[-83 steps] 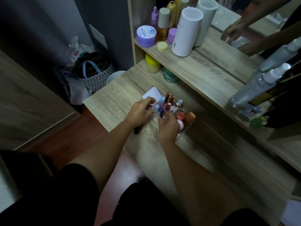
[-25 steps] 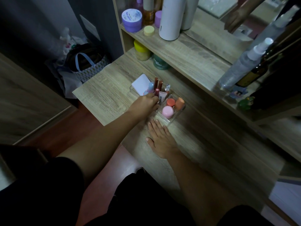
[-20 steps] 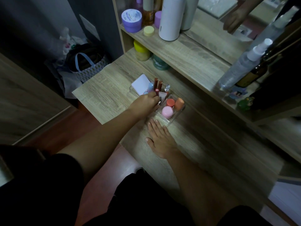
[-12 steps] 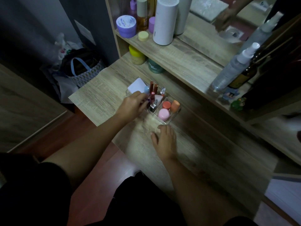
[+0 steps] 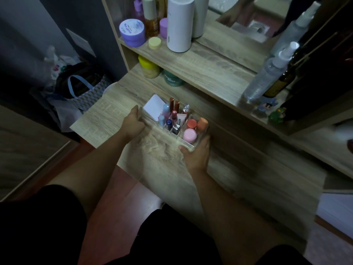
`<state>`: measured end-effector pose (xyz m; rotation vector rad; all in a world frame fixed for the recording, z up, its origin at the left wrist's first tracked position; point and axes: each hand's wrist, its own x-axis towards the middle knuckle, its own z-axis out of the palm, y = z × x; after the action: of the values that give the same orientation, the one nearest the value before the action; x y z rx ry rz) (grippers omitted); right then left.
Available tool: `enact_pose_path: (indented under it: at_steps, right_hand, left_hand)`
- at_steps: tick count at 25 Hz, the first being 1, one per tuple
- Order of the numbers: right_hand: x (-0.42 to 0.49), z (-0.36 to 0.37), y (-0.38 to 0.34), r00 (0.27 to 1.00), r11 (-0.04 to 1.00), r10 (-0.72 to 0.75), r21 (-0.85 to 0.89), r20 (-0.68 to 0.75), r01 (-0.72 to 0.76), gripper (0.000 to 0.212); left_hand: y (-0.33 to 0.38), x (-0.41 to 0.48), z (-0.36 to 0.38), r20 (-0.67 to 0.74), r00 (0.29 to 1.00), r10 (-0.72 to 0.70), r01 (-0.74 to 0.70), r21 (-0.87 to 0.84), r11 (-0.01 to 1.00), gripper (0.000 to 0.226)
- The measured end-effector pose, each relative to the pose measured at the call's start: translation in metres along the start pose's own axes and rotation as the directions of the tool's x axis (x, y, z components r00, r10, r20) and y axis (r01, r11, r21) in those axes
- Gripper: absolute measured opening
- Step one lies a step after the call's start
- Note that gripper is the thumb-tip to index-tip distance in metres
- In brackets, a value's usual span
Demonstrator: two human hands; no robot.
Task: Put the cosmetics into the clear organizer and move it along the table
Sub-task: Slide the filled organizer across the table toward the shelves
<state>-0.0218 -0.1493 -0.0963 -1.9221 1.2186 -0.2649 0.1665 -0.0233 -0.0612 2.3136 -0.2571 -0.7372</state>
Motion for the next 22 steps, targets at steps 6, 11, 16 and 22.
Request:
enact_pose_path:
  at_steps: [6,11,16,22]
  right_hand:
    - [0.010,0.002,-0.008,0.999,0.987,0.025,0.162,-0.045,-0.017,0.101]
    - [0.011,0.002,-0.009,0.999,0.978,0.016,0.206,-0.040,-0.008,0.101]
    - [0.011,-0.006,-0.004,0.999,0.976,0.008,0.217,-0.040,0.001,0.100]
    - [0.001,-0.031,0.013,0.998,0.971,0.003,0.238,-0.065,0.013,0.101]
  left_hand:
    - [0.010,0.016,-0.002,0.057,0.997,0.051,-0.040,-0.190,0.981,0.080]
    - [0.012,0.020,-0.003,0.087,0.995,0.041,-0.014,-0.284,0.959,0.060]
    - [0.022,0.012,-0.002,0.103,0.994,0.038,-0.006,-0.296,0.955,0.056]
    - [0.038,-0.015,0.015,0.082,0.995,0.062,-0.036,-0.290,0.956,0.049]
